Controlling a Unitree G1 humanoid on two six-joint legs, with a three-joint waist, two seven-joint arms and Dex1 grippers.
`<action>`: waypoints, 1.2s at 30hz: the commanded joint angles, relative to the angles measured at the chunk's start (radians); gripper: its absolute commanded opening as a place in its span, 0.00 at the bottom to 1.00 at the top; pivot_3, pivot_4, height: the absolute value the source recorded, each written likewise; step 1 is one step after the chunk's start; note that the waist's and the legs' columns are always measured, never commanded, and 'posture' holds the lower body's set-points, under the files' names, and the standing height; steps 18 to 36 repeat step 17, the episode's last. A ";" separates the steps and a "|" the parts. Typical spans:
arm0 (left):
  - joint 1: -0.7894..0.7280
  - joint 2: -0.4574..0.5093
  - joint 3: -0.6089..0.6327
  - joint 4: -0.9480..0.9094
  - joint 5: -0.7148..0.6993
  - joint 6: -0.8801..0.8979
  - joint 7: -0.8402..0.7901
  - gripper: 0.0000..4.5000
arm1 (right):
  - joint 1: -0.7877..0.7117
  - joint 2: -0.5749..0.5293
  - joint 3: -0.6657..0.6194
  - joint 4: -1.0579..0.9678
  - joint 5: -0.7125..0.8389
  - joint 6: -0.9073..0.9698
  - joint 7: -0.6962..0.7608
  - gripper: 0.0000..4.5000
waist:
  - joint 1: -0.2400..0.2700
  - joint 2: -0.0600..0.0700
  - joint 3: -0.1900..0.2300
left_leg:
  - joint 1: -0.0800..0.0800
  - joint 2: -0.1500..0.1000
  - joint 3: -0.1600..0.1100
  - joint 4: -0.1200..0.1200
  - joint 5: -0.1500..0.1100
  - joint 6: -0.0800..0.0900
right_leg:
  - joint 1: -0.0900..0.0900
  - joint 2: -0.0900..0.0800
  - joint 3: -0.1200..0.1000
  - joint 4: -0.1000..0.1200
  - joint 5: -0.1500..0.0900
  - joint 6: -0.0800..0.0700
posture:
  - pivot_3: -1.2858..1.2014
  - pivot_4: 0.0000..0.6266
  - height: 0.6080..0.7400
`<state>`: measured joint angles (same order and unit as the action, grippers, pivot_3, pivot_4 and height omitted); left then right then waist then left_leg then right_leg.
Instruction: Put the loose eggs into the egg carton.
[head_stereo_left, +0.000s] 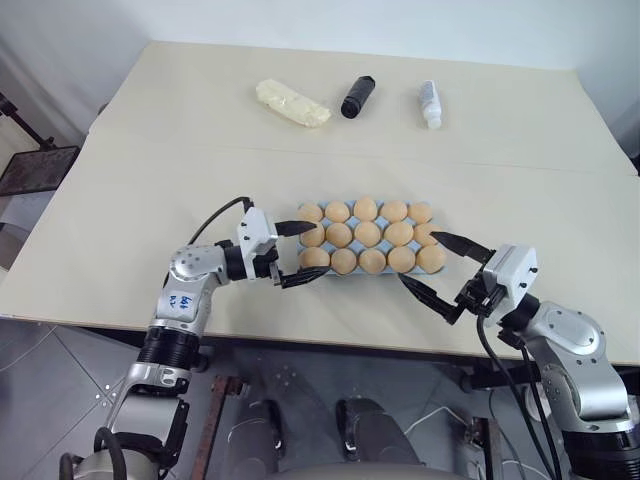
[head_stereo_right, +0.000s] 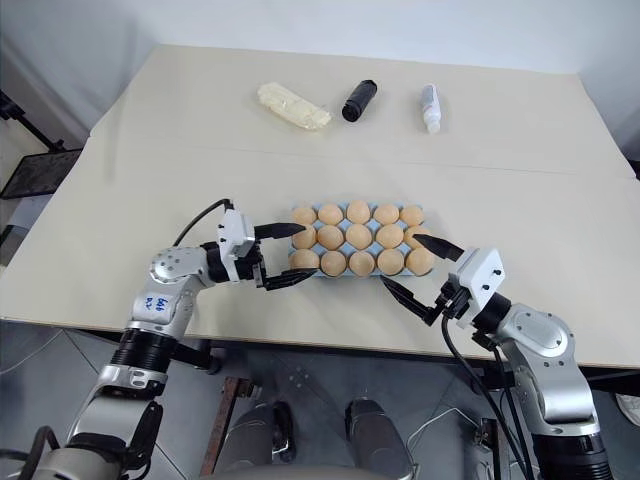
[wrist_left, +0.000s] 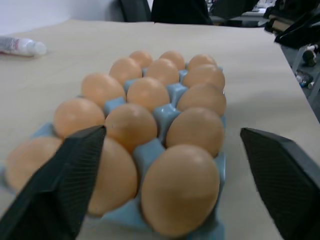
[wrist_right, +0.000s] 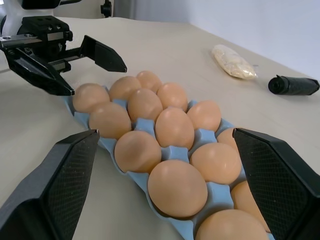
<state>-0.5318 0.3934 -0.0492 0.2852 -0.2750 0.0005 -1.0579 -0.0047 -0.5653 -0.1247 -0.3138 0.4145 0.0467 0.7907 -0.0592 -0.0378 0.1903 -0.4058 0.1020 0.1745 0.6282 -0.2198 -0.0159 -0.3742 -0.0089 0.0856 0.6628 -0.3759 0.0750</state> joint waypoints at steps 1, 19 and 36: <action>0.026 0.067 0.063 -0.075 -0.036 0.021 0.001 0.99 | 0.009 -0.006 -0.023 -0.038 0.013 -0.001 -0.002 1.00 | -0.001 0.000 0.000 | 0.000 0.000 0.000 0.000 0.000 0.000 | 0.000 0.000 0.000 0.000 0.000 0.000 | 0.52 0.24 1.00; 0.107 0.228 0.255 -0.103 -0.081 0.079 0.080 0.99 | 0.007 -0.042 -0.101 0.046 0.034 -0.016 0.047 1.00 | 0.003 0.000 0.000 | 0.000 0.000 0.000 -0.001 -0.001 0.001 | 0.000 -0.002 -0.001 -0.001 0.000 0.000 | 0.52 0.24 1.00; 0.107 0.228 0.255 -0.103 -0.081 0.079 0.080 0.99 | 0.007 -0.042 -0.101 0.046 0.034 -0.016 0.047 1.00 | 0.003 0.000 0.000 | 0.000 0.000 0.000 -0.001 -0.001 0.001 | 0.000 -0.002 -0.001 -0.001 0.000 0.000 | 0.52 0.24 1.00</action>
